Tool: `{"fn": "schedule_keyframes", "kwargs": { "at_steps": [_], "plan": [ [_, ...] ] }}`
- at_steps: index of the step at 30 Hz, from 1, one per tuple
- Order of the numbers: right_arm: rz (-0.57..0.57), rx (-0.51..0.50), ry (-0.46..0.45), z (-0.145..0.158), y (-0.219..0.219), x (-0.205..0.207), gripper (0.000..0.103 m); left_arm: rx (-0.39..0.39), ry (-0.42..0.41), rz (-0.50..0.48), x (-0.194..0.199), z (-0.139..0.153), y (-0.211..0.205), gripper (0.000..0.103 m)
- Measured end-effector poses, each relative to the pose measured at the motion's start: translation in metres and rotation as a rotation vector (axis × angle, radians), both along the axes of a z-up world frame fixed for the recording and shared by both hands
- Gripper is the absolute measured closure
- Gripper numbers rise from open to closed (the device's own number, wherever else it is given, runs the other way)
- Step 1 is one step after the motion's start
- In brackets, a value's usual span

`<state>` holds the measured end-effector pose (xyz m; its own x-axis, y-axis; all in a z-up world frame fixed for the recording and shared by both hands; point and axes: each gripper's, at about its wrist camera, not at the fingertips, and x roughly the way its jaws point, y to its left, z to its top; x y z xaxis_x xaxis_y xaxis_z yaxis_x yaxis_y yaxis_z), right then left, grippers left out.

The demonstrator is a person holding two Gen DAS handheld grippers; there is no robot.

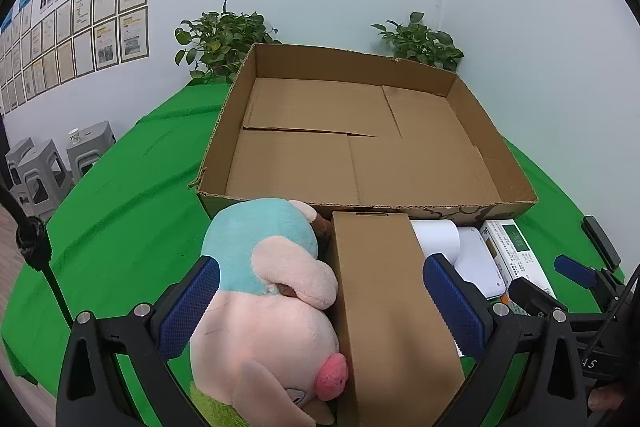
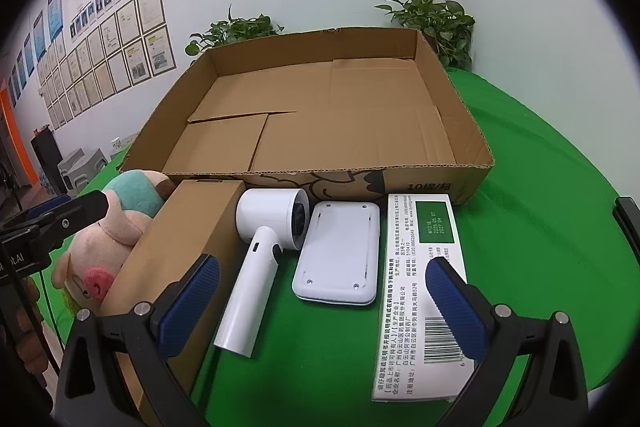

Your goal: Organize objects

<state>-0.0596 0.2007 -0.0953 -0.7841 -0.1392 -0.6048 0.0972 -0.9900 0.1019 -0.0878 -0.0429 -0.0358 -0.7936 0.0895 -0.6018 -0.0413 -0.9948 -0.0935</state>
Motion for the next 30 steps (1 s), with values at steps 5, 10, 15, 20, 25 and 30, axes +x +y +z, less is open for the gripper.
{"fn": "schedule_keyframes", "kwargs": {
  "at_steps": [5, 10, 15, 20, 25, 30],
  "plan": [
    [-0.001, 0.006, -0.008, 0.001, -0.001, 0.0, 0.001, 0.026, -0.013, -0.026, -0.001, -0.001, -0.001, 0.0],
    [0.003, 0.004, -0.025, -0.002, -0.004, 0.0, 0.001, 0.023, -0.018, -0.026, 0.0, -0.003, -0.004, 0.0],
    [0.022, 0.013, -0.022, 0.0, -0.013, 0.0, 0.001, 0.057, -0.036, -0.039, 0.001, -0.004, -0.012, 0.0],
    [0.039, 0.02, -0.013, 0.004, -0.017, -0.001, 0.001, 0.084, -0.049, -0.05, 0.001, -0.004, -0.018, 0.0],
    [0.057, 0.026, 0.0, 0.009, -0.022, -0.002, 0.001, 0.09, -0.039, -0.056, 0.002, -0.002, -0.023, 0.0],
    [0.098, -0.032, 0.008, 0.015, -0.022, 0.0, 0.001, 0.122, -0.044, -0.06, 0.007, 0.001, -0.042, 0.0]
  ]
}}
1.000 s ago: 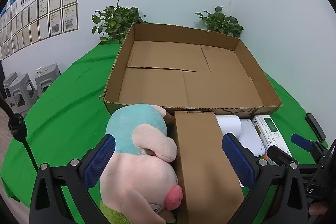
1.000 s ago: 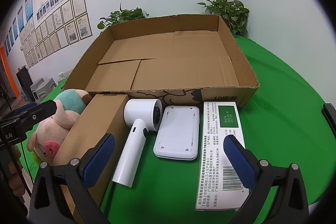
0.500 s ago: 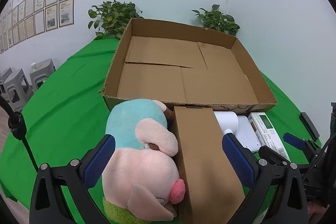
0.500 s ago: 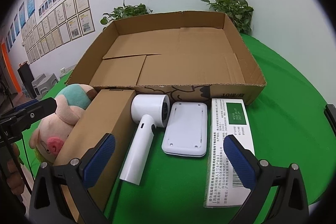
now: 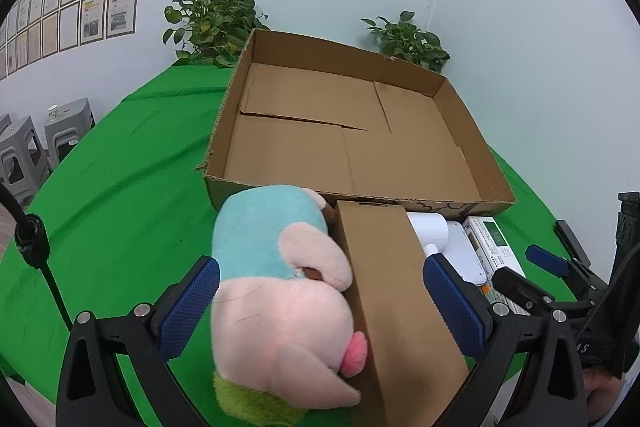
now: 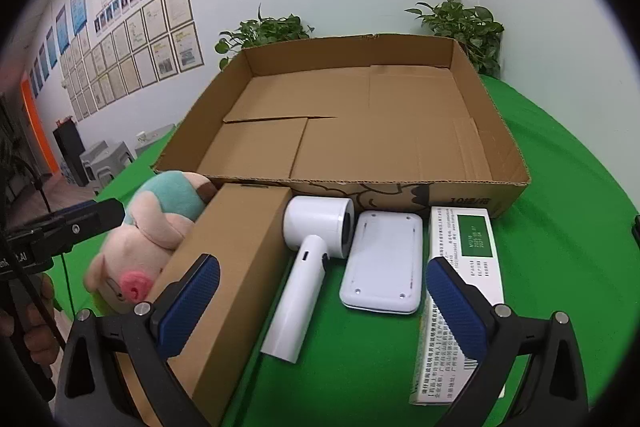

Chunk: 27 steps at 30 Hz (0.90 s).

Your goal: Organize objects

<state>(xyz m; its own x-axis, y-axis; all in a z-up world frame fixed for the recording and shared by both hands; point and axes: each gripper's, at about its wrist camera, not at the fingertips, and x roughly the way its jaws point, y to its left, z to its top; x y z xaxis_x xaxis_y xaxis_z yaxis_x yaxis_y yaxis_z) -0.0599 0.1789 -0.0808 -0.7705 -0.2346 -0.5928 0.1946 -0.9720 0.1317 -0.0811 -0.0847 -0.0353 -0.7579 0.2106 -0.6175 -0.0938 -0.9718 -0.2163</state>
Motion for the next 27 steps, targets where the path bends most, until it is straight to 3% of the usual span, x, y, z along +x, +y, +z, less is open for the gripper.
{"fn": "schedule_keyframes", "kwargs": {
  "at_steps": [7, 14, 18, 22, 27],
  "plan": [
    [0.08, -0.038, 0.029, 0.009, -0.008, 0.004, 0.001, 0.034, -0.063, 0.009, 0.012, -0.014, -0.032, 0.0],
    [0.313, -0.128, 0.11, 0.038, -0.031, 0.015, 0.001, 0.102, -0.168, -0.048, 0.009, -0.049, -0.043, 0.002],
    [0.408, -0.18, 0.086, 0.046, -0.048, 0.013, 0.001, 0.193, -0.189, -0.072, 0.003, -0.066, -0.049, 0.016],
    [0.446, -0.188, 0.036, 0.048, -0.068, 0.004, 0.001, 0.168, -0.161, -0.077, 0.011, -0.063, -0.051, 0.033],
    [0.477, -0.181, -0.066, 0.041, -0.105, -0.019, 0.001, 0.052, -0.122, -0.064, 0.03, -0.049, -0.041, 0.04]
  ]
}}
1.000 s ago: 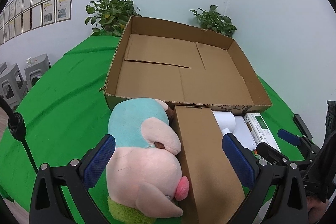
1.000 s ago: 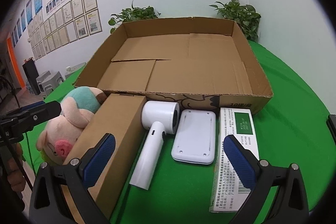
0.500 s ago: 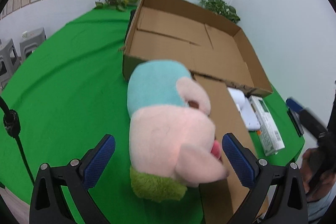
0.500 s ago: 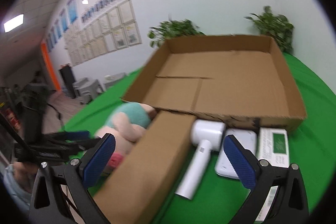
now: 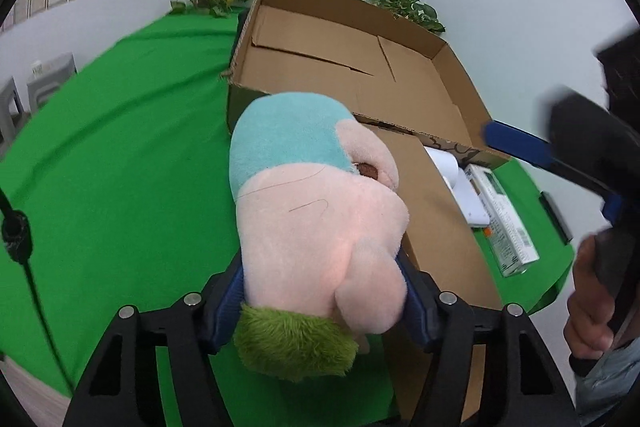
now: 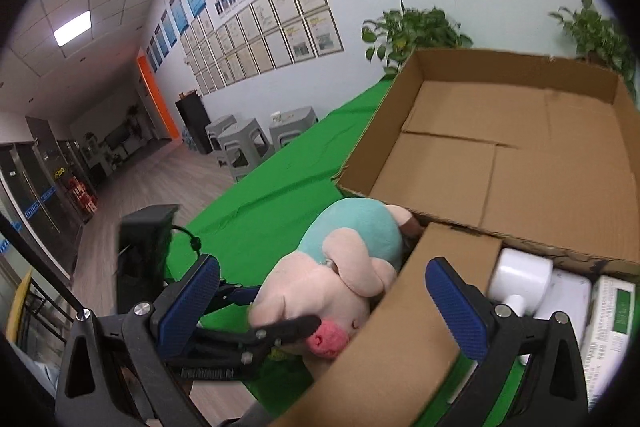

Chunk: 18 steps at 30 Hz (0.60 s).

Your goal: Organize objects

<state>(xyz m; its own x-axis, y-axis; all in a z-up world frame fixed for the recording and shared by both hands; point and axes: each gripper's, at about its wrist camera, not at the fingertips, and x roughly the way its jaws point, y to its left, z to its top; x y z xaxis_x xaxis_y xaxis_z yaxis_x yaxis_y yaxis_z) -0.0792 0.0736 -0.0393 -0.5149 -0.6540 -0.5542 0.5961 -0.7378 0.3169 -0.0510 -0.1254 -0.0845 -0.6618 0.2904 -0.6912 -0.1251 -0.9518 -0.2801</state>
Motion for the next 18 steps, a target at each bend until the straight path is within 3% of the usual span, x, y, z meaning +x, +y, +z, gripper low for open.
{"fn": "schedule_keyframes", "kwargs": {
  "at_steps": [7, 12, 15, 18],
  "plan": [
    [0.094, -0.045, -0.185, -0.02, -0.041, -0.036, 0.001, -0.043, 0.01, 0.028, 0.035, 0.009, -0.012, 0.04],
    [0.102, 0.037, -0.341, -0.049, -0.067, -0.046, 0.0, -0.054, 0.011, 0.038, 0.045, 0.002, -0.012, 0.041],
    [0.097, 0.141, -0.315, -0.055, -0.079, -0.04, 0.0, -0.071, 0.023, 0.035, 0.046, 0.001, -0.009, 0.042],
    [0.076, 0.177, -0.325, -0.06, -0.081, -0.044, 0.0, -0.097, 0.024, 0.025, 0.044, 0.0, -0.002, 0.043]
  ]
}}
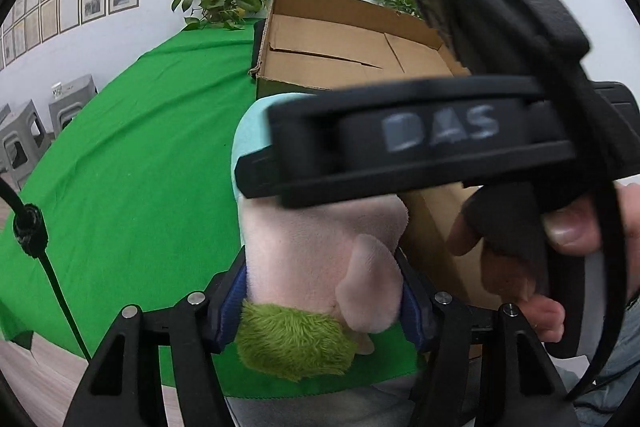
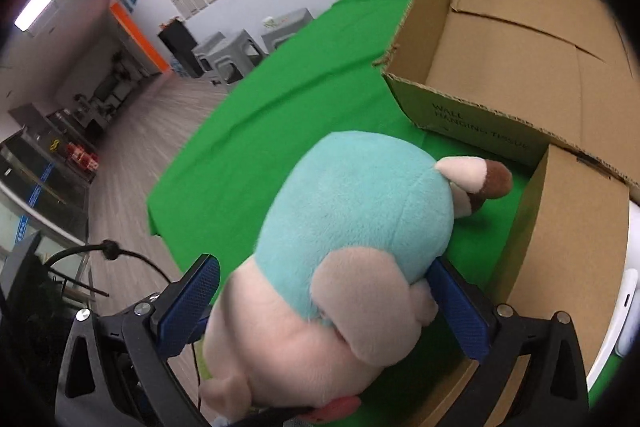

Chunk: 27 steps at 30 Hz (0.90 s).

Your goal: Organize objects

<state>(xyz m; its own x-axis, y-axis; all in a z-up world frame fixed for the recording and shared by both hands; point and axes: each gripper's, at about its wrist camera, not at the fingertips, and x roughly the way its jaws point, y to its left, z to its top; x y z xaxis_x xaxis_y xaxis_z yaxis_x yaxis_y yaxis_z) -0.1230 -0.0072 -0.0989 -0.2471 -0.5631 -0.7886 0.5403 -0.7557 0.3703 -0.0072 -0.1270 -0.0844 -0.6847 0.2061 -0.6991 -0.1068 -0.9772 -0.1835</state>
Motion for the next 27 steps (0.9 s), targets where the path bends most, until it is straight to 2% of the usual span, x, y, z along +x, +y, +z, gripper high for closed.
{"fn": "schedule_keyframes", "kwargs": {
  "at_steps": [4, 6, 10, 14, 19, 27],
  "plan": [
    [-0.013, 0.041, 0.024, -0.003, 0.002, 0.006, 0.004, -0.022, -0.001, 0.0, -0.005, 0.0, 0.007, 0.044],
    [-0.011, 0.043, 0.047, -0.001, 0.007, 0.01, 0.013, -0.02, 0.007, 0.003, -0.006, 0.001, 0.008, 0.046],
    [-0.021, 0.008, 0.077, 0.002, 0.018, 0.013, 0.024, -0.047, 0.029, 0.011, -0.01, 0.007, 0.018, 0.047],
    [-0.046, -0.05, 0.118, 0.011, 0.025, 0.01, 0.029, -0.075, 0.091, 0.003, -0.009, 0.021, 0.023, 0.048],
    [-0.094, -0.104, 0.291, 0.062, 0.04, 0.012, 0.031, -0.133, 0.264, -0.018, -0.021, 0.065, 0.037, 0.047],
    [-0.115, -0.084, 0.552, 0.165, 0.043, -0.017, 0.031, -0.162, 0.506, -0.042, -0.065, 0.142, 0.049, 0.048]
  ]
}}
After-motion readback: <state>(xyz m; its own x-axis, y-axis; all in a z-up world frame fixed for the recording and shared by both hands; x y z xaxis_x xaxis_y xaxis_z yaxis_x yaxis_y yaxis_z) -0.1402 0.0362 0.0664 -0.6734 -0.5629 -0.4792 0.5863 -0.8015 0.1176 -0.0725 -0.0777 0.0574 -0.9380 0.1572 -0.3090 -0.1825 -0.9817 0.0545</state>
